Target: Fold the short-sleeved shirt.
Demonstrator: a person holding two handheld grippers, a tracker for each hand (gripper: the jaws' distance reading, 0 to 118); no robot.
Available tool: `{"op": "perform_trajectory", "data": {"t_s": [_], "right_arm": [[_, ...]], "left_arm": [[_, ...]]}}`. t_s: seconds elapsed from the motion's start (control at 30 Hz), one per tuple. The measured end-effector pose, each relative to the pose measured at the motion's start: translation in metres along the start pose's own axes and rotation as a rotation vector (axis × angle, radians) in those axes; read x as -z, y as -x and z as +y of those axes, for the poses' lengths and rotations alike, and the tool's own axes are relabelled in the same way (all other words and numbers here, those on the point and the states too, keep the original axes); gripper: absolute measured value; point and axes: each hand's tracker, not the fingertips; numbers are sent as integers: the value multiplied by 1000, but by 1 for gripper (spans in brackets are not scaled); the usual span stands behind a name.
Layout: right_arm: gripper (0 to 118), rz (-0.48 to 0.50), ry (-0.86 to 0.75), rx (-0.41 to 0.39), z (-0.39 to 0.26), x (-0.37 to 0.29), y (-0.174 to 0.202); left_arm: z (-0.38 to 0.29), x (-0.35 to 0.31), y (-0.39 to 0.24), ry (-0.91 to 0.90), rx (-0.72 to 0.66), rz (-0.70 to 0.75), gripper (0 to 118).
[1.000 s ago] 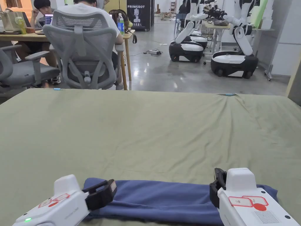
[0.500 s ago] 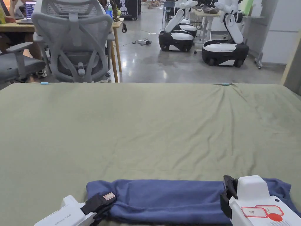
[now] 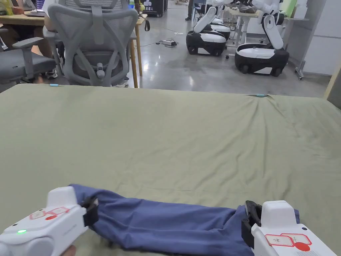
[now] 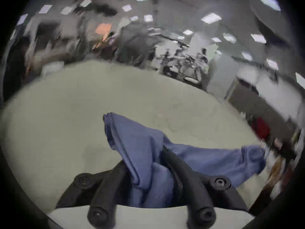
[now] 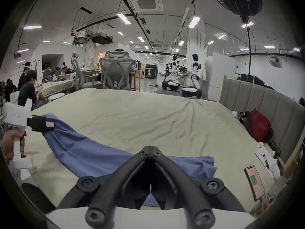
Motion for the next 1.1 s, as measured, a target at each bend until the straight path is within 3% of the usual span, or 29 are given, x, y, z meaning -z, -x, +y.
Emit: {"op": "perform_trajectory", "data": {"t_s": [0.17, 0.4, 0.43, 0.47, 0.53, 0.6, 0.7, 0.77, 0.87, 0.9, 1.0, 1.1], "right_arm": [[0, -1, -9, 16, -5, -10, -17], [0, -12, 13, 50, -7, -19, -53], [0, -12, 19, 52, -7, -19, -59], [0, -9, 26, 61, -7, -20, -65], [0, 5, 23, 68, -7, -21, -73], [0, 24, 25, 54, -6, -22, -77], [0, 48, 8, 57, -5, -26, -84], [0, 61, 3, 63, -4, -27, -89], [0, 71, -9, 76, -4, -29, -95], [0, 73, -11, 80, -4, -29, -97], [0, 74, -15, 91, -4, -28, -102], [0, 71, -12, 95, -4, -26, -105]], "left_arm": [[5, 2, -125, -31, 500, -45, 10], [-50, 53, -237, 157, 713, -30, 9], [-55, 57, -242, 180, 706, -29, 18], [-54, 58, -244, 188, 679, -23, 36], [-44, 53, -239, 193, 517, -109, 90], [-28, 41, -224, 151, 306, -197, 90], [1, 14, -188, 64, -78, -375, 76], [10, 8, -170, 74, -261, -335, 73], [7, 15, -147, 103, -304, -236, 72], [2, 19, -149, 109, -290, -239, 66], [-15, 40, -147, 187, -301, -223, 1], [-32, 56, -163, 236, -325, -305, 0]]}}
